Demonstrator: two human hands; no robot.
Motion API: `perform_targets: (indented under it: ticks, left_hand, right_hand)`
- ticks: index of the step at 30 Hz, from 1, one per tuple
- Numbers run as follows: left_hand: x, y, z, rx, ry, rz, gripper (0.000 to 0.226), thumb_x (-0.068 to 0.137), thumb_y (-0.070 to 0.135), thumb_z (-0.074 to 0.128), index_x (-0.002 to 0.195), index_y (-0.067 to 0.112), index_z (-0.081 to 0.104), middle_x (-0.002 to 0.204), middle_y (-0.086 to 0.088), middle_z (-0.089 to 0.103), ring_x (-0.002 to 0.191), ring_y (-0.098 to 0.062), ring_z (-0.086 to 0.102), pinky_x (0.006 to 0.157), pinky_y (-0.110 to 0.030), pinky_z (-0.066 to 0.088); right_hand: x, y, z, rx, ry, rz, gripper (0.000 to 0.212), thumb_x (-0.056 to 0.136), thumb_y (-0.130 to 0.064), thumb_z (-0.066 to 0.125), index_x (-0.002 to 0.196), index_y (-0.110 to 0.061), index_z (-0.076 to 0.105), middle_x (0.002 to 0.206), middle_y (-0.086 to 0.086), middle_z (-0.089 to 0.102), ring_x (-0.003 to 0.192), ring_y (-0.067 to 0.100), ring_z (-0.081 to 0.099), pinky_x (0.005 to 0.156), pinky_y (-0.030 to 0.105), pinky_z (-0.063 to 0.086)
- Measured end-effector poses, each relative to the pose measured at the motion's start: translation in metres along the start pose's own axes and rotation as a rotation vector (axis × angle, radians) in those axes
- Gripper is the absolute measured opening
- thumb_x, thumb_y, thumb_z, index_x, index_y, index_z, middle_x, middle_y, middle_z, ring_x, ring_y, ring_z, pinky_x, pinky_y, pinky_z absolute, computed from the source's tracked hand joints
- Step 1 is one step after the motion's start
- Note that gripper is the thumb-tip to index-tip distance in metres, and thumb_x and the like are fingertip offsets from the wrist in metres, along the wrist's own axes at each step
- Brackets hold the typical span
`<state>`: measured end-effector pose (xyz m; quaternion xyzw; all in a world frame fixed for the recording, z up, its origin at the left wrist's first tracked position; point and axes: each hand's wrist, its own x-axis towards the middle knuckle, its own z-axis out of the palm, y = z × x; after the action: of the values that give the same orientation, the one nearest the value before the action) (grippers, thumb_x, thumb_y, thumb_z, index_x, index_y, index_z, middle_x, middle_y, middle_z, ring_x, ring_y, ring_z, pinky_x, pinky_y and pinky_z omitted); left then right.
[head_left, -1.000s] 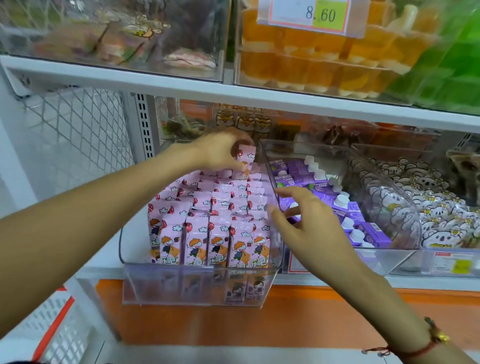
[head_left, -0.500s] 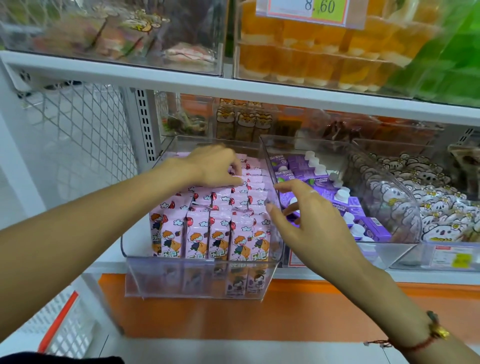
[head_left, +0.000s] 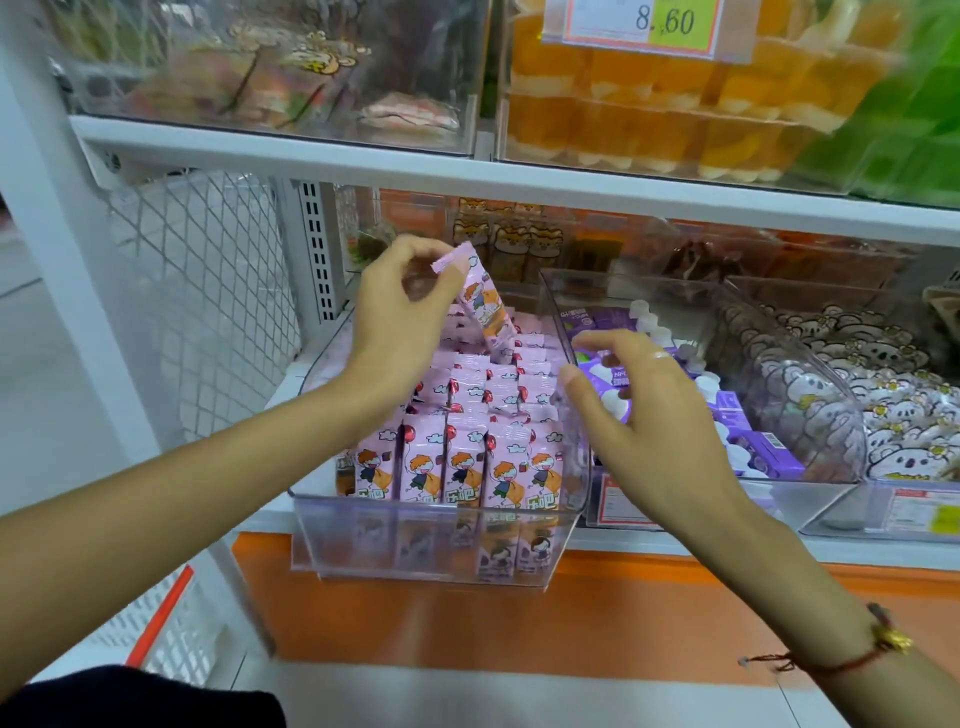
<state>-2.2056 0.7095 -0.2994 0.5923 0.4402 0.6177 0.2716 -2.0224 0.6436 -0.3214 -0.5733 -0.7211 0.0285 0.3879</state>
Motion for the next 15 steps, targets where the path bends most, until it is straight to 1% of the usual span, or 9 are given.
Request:
perform_targets:
  ticks: [2, 5, 6, 7, 8, 9, 11, 13, 15]
  left_hand:
    - [-0.021, 0.010, -0.009, -0.002, 0.044, 0.119, 0.005, 0.094, 0.017, 0.060, 0.094, 0.022, 0.059, 0.096, 0.008, 0.065, 0.095, -0.011, 0.063, 0.088, -0.025, 0.051]
    - [-0.045, 0.026, -0.016, -0.101, 0.011, 0.176, 0.006, 0.092, 0.020, 0.062, 0.094, 0.025, 0.063, 0.099, 0.006, 0.069, 0.095, -0.006, 0.065, 0.085, -0.025, 0.053]
    - [-0.051, 0.030, -0.017, -0.149, -0.006, 0.169, 0.006, 0.092, 0.019, 0.063, 0.094, 0.025, 0.064, 0.098, 0.005, 0.070, 0.093, -0.007, 0.066, 0.083, -0.025, 0.054]
    - [-0.056, 0.033, -0.018, -0.201, -0.027, 0.152, 0.006, 0.091, 0.019, 0.063, 0.094, 0.024, 0.064, 0.098, 0.004, 0.071, 0.092, -0.008, 0.068, 0.080, -0.024, 0.054]
    - [-0.059, 0.035, -0.018, -0.245, -0.054, 0.132, 0.006, 0.091, 0.019, 0.063, 0.095, 0.023, 0.065, 0.099, 0.003, 0.072, 0.092, -0.009, 0.068, 0.079, -0.024, 0.055]
    - [-0.061, 0.036, -0.019, -0.274, -0.084, 0.118, 0.008, 0.092, 0.018, 0.062, 0.099, 0.022, 0.065, 0.101, 0.004, 0.072, 0.094, -0.008, 0.068, 0.079, -0.024, 0.055]
    - [-0.064, 0.034, -0.020, -0.274, -0.135, 0.115, 0.018, 0.093, 0.018, 0.059, 0.111, 0.019, 0.063, 0.111, 0.007, 0.069, 0.102, -0.005, 0.066, 0.084, -0.024, 0.055]
    - [-0.068, 0.027, -0.019, -0.185, -0.170, 0.129, 0.025, 0.095, 0.018, 0.058, 0.119, 0.022, 0.059, 0.118, 0.013, 0.064, 0.108, 0.000, 0.061, 0.086, -0.020, 0.052]
    - [-0.073, 0.020, -0.017, -0.063, -0.227, 0.138, 0.027, 0.093, 0.018, 0.061, 0.117, 0.029, 0.059, 0.114, 0.018, 0.063, 0.109, 0.000, 0.059, 0.082, -0.016, 0.050]
  right_hand:
    - [0.001, -0.011, -0.001, 0.096, 0.021, -0.047, 0.040, 0.093, -0.045, 0.047, 0.127, -0.024, 0.052, 0.126, -0.008, 0.056, 0.117, 0.010, 0.048, 0.087, 0.015, 0.033]
    - [-0.002, -0.028, 0.001, 0.281, -0.113, -0.073, 0.056, 0.092, -0.050, 0.050, 0.143, -0.034, 0.033, 0.137, -0.019, 0.042, 0.130, -0.004, 0.034, 0.097, 0.002, 0.026]
    - [-0.003, -0.034, 0.003, 0.335, -0.170, -0.080, 0.059, 0.092, -0.049, 0.050, 0.145, -0.035, 0.028, 0.139, -0.021, 0.040, 0.131, -0.005, 0.032, 0.099, 0.002, 0.025]
    - [-0.004, -0.038, 0.004, 0.385, -0.212, -0.097, 0.058, 0.093, -0.045, 0.050, 0.146, -0.033, 0.029, 0.138, -0.021, 0.042, 0.129, -0.005, 0.035, 0.101, 0.007, 0.029]
    - [-0.004, -0.042, 0.005, 0.434, -0.236, -0.117, 0.051, 0.095, -0.038, 0.051, 0.143, -0.031, 0.034, 0.135, -0.020, 0.048, 0.125, -0.003, 0.042, 0.101, 0.015, 0.036]
    - [-0.003, -0.045, 0.006, 0.476, -0.235, -0.128, 0.042, 0.096, -0.029, 0.053, 0.137, -0.028, 0.042, 0.128, -0.018, 0.055, 0.117, -0.002, 0.050, 0.097, 0.021, 0.042]
    - [0.000, -0.048, 0.005, 0.586, -0.180, -0.067, 0.027, 0.095, -0.018, 0.056, 0.121, -0.020, 0.055, 0.109, -0.013, 0.065, 0.100, 0.000, 0.060, 0.088, 0.022, 0.048]
    - [0.004, -0.048, 0.003, 0.808, -0.148, 0.104, 0.018, 0.093, -0.017, 0.057, 0.110, -0.014, 0.059, 0.093, -0.009, 0.069, 0.086, 0.004, 0.065, 0.077, 0.017, 0.050]
    - [0.005, -0.047, 0.002, 0.963, -0.152, 0.241, 0.019, 0.092, -0.018, 0.057, 0.110, -0.012, 0.060, 0.089, -0.008, 0.072, 0.082, 0.003, 0.067, 0.069, 0.012, 0.050]
